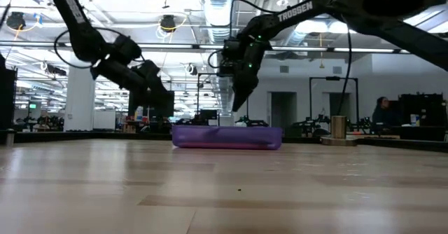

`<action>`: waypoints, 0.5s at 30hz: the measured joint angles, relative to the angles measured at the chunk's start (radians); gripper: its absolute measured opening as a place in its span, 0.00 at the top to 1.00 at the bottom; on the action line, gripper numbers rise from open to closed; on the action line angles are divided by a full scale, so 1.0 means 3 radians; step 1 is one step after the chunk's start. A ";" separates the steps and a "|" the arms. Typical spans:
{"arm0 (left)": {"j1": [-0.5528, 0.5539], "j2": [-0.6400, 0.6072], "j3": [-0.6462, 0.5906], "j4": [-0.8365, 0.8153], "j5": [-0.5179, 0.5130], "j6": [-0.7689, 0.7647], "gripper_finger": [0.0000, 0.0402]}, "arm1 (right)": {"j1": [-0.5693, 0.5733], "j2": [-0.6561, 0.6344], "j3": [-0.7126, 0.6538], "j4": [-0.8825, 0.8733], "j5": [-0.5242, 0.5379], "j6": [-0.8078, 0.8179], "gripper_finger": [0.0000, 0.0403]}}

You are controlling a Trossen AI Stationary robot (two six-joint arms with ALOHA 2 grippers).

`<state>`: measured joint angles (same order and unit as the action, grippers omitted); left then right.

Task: Pick & place school supplies into a supply box
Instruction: Close the purple supply box

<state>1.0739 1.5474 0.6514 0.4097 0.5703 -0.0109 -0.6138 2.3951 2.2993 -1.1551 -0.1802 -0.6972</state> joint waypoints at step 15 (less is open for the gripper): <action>0.0008 0.0304 0.0003 0.0614 -0.0035 0.0175 0.40 | -0.0386 0.0231 -0.0014 0.0421 -0.0163 0.0152 0.49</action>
<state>1.0763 1.6386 0.6522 0.5938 0.5597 0.0415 -0.7297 2.4645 2.2950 -1.0288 -0.2291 -0.6517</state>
